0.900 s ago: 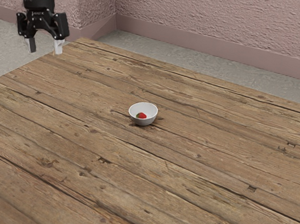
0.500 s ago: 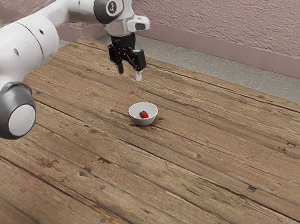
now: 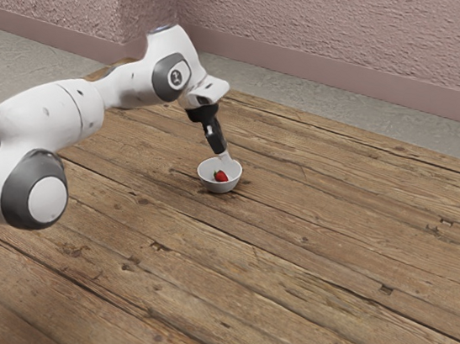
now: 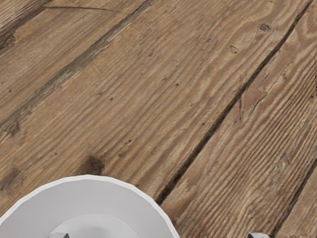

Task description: Take strawberry from the bowl

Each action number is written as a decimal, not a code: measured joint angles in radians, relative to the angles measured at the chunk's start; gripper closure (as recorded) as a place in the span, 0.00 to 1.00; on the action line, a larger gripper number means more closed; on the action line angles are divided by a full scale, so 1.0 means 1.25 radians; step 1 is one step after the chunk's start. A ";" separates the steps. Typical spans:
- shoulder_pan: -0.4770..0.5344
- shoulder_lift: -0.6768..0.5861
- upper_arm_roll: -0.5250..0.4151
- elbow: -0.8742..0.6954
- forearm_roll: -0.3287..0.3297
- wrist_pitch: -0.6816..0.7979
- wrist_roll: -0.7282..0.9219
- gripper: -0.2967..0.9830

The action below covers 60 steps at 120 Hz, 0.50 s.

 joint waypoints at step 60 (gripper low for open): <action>0.024 0.050 0.006 -0.037 -0.039 0.172 0.307 0.50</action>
